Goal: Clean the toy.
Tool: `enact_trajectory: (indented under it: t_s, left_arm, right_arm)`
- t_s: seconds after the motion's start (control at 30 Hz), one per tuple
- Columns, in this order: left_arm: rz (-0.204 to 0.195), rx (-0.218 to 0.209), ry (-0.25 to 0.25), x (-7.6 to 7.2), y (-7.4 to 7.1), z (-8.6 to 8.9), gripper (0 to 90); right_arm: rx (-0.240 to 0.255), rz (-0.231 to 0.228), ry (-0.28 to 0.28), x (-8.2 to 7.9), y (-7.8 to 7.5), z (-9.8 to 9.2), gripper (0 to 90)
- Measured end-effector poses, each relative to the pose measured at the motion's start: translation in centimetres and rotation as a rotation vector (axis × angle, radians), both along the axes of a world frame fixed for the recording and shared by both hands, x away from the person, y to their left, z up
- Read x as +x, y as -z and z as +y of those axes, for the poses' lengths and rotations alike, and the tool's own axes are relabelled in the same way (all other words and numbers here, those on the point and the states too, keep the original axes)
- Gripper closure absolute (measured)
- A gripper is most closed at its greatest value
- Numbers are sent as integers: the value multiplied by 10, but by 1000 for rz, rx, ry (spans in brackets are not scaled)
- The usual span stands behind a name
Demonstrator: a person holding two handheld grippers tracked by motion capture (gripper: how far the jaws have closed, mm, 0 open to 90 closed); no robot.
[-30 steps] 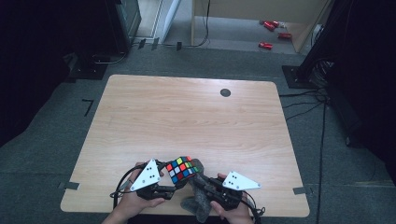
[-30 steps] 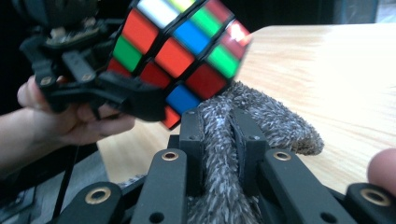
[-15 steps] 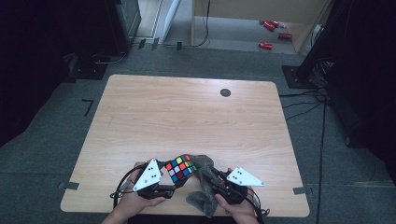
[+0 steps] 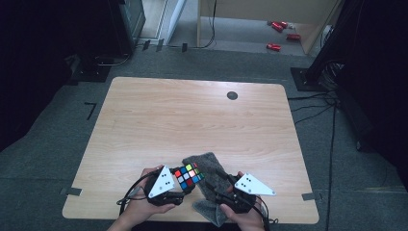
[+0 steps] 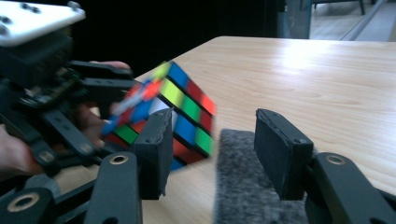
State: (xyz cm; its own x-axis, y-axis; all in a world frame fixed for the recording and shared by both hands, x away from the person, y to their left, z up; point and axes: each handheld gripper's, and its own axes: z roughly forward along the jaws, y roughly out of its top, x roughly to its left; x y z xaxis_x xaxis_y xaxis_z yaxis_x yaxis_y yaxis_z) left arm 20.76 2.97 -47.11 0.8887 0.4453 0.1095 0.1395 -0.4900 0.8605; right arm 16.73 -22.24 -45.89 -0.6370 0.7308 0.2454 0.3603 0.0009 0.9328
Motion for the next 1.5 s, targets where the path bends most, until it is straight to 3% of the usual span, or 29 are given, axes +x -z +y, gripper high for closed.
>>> enact_trajectory:
  t_s: [0.03, 0.07, 0.13, 0.33, 0.5, 0.67, 0.77, 0.87, 1.0, 1.1, 1.3, 1.5]
  left_arm:
    - [0, 0, 0, 0, 0, 0, 347]
    - [-7, 33, -14, -1, 3, -5, 347]
    - [-1, 35, -9, -1, 3, -7, 348]
    - [-19, 78, -9, -4, 7, -15, 348]
    - [-63, 116, -37, -8, 6, -22, 347]
    - [-98, 132, -28, -13, 8, -28, 347]
    - [-84, 142, -22, -11, 9, -30, 347]
    - [-39, 154, -41, -4, 13, -28, 347]
    - [6, 160, -83, 9, 15, -15, 347]
    - [30, 167, -108, 16, 16, -3, 347]
    - [76, 174, -177, 32, 23, 20, 347]
    - [114, 174, -202, 41, 28, 32, 347]
  right_arm:
    - [2, 4, -6, -1, 0, 2, 475]
    - [2, 4, -3, -1, 0, 4, 485]
    - [9, 24, -13, -2, -1, 6, 463]
    - [7, 23, -27, -4, -1, 11, 461]
    - [-9, 51, -7, -4, -1, 16, 396]
    - [-30, 89, 5, -1, 2, 19, 389]
    - [-54, 102, 11, 0, 5, 21, 391]
    - [-52, 111, 43, 3, 6, 17, 393]
    - [-60, 120, 76, 7, 10, 9, 399]
    - [-109, 120, 103, 11, 17, 7, 406]
    - [-167, 173, 158, 20, 31, 1, 424]
    - [-165, 159, 172, 21, 28, -2, 425]
